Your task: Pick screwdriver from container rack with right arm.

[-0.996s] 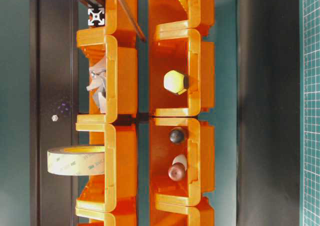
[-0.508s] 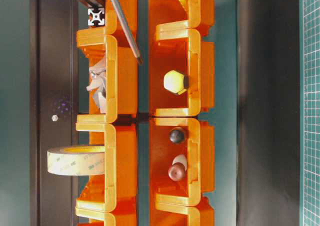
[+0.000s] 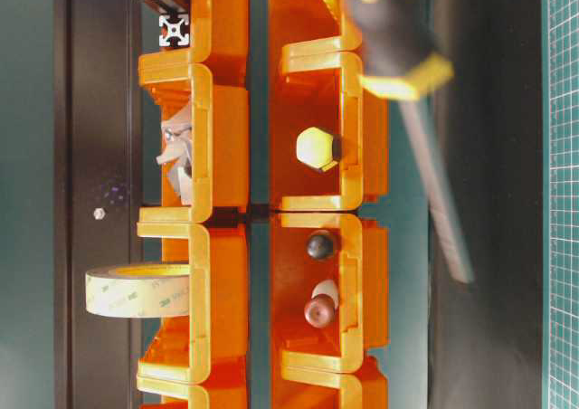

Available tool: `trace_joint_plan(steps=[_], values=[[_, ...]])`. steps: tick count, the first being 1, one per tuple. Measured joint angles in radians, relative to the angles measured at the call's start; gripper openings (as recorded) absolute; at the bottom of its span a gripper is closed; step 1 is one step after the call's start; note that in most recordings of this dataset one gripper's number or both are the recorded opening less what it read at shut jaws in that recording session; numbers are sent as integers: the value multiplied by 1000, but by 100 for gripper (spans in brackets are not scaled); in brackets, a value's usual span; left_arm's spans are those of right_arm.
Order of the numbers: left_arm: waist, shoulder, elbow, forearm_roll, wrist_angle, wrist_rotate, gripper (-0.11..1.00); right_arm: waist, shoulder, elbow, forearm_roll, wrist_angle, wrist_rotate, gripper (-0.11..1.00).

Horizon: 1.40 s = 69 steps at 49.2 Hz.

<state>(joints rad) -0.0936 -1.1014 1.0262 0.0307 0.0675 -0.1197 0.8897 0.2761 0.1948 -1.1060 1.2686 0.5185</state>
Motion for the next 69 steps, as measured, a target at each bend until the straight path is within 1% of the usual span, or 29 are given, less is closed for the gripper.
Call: trace_joint_plan(steps=[7,12,15,21,32,40,50,62,69], values=[[0,0,0,-2,-2,0,0,-57,0,49,0,-123,3,40],[0,0,0,0,-2,0,0,-115,0,77,-2,-215,3,40],[2,0,2,0,-2,0,0,-152,0,92,-3,-259,2,40],[2,0,0,-2,-2,0,0,-201,-2,118,-14,-324,2,40],[2,2,2,-2,-2,2,0,-255,-3,146,-31,-376,0,40],[2,2,2,-2,-2,0,0,-287,-3,158,-31,-403,-2,40],[2,2,2,-2,-2,2,0,-305,-5,179,-31,-439,-2,40],[0,5,2,-2,-2,2,0,-330,-12,201,-34,-517,5,40],[2,5,2,-2,0,0,0,-344,-17,204,-37,-543,0,40]])
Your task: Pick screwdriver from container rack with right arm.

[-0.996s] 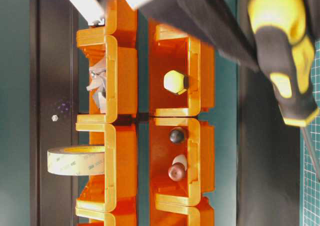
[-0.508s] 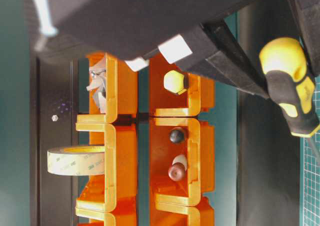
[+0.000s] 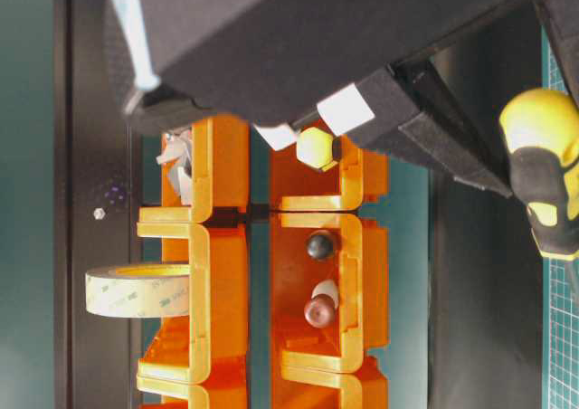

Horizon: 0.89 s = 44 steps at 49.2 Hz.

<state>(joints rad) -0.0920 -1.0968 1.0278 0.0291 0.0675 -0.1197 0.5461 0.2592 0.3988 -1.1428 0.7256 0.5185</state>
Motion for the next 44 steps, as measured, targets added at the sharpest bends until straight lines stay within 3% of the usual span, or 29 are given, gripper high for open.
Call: trace_joint_plan(steps=[16,30,44], values=[[2,2,-2,2,43,0,0,-5,0,18,8,-14,-2,41],[2,0,0,2,51,0,0,-11,0,37,29,-41,9,81],[2,-5,0,0,51,0,0,-15,-2,51,94,-109,11,84]])
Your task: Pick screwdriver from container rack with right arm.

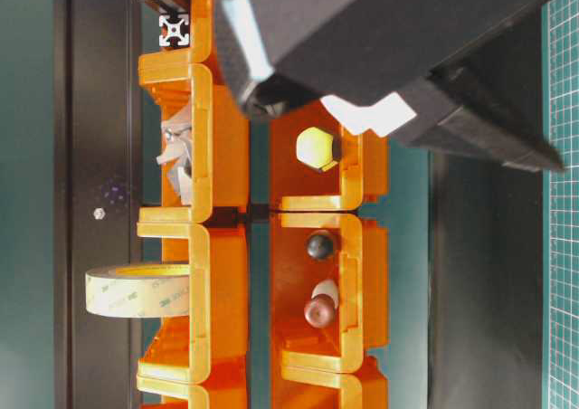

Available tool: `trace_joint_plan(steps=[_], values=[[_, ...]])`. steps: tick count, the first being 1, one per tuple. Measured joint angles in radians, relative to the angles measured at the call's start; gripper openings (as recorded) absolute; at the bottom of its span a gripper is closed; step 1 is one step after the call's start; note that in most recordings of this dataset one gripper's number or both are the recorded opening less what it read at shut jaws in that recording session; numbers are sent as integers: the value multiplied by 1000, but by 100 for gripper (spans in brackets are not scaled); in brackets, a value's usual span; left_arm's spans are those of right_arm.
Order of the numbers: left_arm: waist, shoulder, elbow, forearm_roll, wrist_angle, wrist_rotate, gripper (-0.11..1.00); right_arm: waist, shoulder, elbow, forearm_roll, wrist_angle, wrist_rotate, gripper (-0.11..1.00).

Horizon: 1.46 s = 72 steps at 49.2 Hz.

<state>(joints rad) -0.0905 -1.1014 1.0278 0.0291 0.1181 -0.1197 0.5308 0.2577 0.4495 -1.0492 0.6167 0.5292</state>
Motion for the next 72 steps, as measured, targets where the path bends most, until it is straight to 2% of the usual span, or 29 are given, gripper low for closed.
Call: trace_joint_plan(steps=[17,32,37,60,72], values=[[0,-6,0,0,9,0,0,11,0,-15,110,-26,23,84],[2,-6,-2,2,11,0,0,-20,0,-31,124,-75,241,85],[0,-6,-2,2,11,0,0,-23,0,-31,124,-89,282,85],[2,-14,-2,0,12,-2,0,-23,-57,-31,124,-92,296,85],[2,-51,0,0,40,0,0,-23,-146,-31,126,-15,296,85]])
